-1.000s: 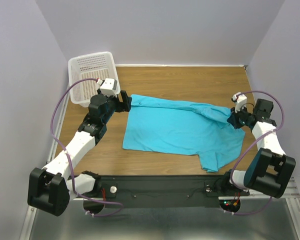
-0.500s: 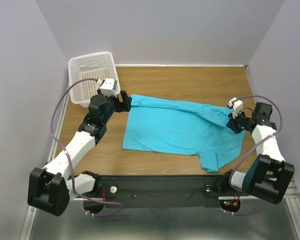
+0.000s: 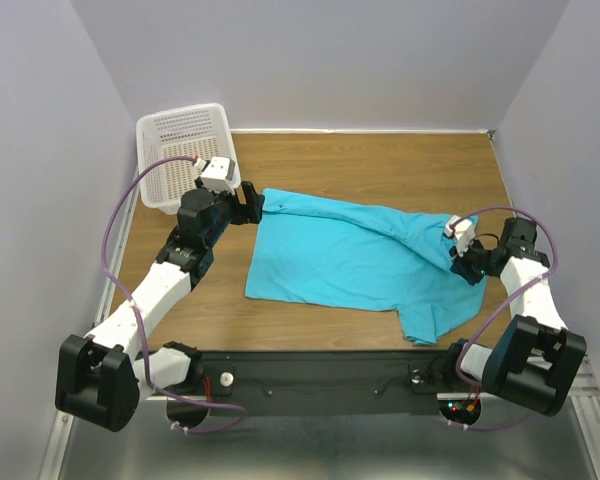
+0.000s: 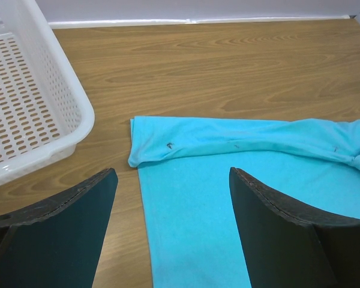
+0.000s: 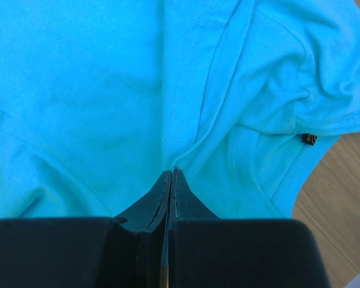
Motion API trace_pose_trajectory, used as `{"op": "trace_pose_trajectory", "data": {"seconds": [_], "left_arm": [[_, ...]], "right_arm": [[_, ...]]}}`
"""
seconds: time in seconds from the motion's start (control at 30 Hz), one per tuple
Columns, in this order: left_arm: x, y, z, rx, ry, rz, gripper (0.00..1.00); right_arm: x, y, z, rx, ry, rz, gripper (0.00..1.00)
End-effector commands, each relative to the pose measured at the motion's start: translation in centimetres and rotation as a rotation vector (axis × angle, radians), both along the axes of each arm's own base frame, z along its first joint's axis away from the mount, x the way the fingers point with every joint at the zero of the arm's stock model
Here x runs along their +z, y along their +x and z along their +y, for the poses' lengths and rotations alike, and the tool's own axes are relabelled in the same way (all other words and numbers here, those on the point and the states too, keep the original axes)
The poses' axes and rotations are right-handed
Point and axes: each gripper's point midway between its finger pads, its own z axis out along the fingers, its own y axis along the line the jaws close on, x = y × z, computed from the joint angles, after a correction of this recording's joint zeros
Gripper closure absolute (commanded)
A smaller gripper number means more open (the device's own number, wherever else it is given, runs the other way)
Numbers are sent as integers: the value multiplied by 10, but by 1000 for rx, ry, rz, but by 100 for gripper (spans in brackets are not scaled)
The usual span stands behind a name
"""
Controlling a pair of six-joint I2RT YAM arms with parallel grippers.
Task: Fold and stack the t-shirts
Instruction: Fold the tshirt
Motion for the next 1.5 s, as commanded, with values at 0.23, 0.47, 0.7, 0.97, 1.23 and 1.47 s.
{"op": "trace_pose_trajectory", "data": {"seconds": [0.23, 0.47, 0.7, 0.97, 1.23, 1.47], "left_arm": [[6, 3, -6, -22, -9, -33, 13], [1, 6, -13, -50, -23, -13, 13], [4, 1, -11, -51, -20, -19, 14], [2, 3, -14, -60, -18, -8, 14], [3, 3, -12, -57, -15, -11, 14], [1, 3, -14, -65, -20, -6, 14]], "right_arm": [[7, -5, -10, 15, -106, -37, 0], [68, 46, -3, -145, 92, -217, 0], [11, 87, 35, -188, 410, 160, 29], [-6, 125, 30, -284, 400, 232, 32], [2, 133, 35, -251, 369, 197, 36], [4, 134, 47, -193, 327, 182, 36]]}}
